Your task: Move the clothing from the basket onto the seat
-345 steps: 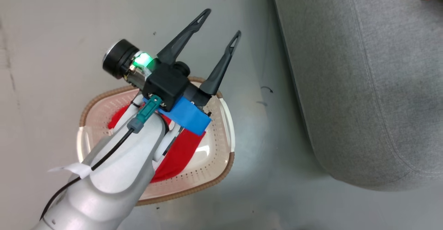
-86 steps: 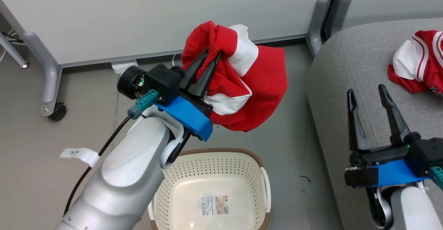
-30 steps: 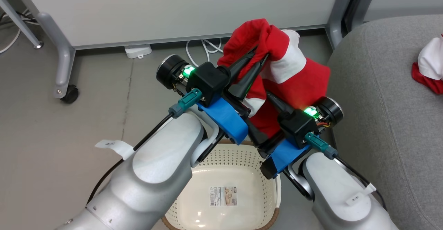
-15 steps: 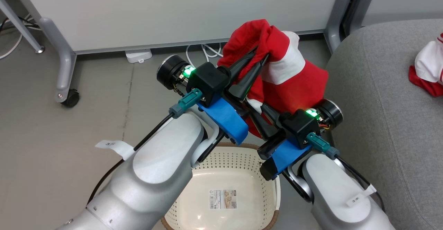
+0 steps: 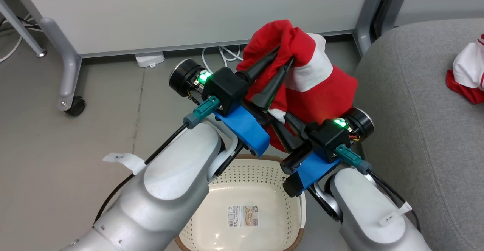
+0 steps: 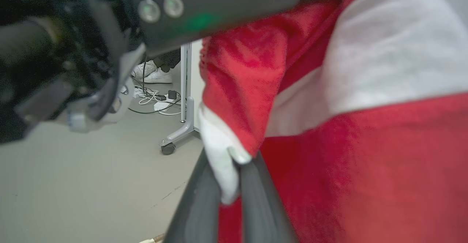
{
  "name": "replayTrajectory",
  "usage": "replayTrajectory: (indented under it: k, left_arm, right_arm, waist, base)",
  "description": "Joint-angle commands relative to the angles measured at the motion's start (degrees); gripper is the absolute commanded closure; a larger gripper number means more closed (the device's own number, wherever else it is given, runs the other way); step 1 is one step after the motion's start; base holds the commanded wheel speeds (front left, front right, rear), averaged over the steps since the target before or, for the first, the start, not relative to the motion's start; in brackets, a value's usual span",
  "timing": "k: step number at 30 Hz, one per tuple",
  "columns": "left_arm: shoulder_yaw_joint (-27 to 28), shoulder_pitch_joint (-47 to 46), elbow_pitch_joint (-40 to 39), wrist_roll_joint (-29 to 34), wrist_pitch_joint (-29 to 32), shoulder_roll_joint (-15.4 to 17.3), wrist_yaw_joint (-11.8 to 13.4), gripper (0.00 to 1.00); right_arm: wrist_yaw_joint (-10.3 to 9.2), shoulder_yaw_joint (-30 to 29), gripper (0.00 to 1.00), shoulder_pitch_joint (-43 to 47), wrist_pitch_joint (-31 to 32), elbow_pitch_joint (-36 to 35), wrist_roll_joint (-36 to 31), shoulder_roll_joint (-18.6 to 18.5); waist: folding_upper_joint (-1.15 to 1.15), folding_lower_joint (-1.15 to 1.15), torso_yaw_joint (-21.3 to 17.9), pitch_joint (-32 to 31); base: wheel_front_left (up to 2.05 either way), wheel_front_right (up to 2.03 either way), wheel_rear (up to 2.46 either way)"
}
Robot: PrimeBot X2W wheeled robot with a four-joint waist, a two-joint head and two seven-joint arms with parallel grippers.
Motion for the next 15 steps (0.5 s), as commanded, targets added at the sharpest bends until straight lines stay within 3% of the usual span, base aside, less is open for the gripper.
replayTrajectory:
  k: [1, 15]
  left_arm:
    - [0.5, 0.3, -0.1, 0.4, -0.3, 0.1, 0.0, 0.00]
    - [2.1, 0.7, -0.8, 2.3, -0.3, 0.4, 0.3, 0.00]
  right_arm:
    - [0.01, 0.0, 1.00, 0.6, -0.2, -0.3, 0.1, 0.1]
    - [0.01, -2.4, 1.00, 1.1, -0.2, -0.6, -0.1, 0.1]
  waist:
    - [0.00, 0.00, 0.0, 0.1]
    - [0.00, 0.00, -0.5, 0.9]
  base:
    - [0.00, 0.00, 0.00]
    - [0.00, 0.00, 0.00]
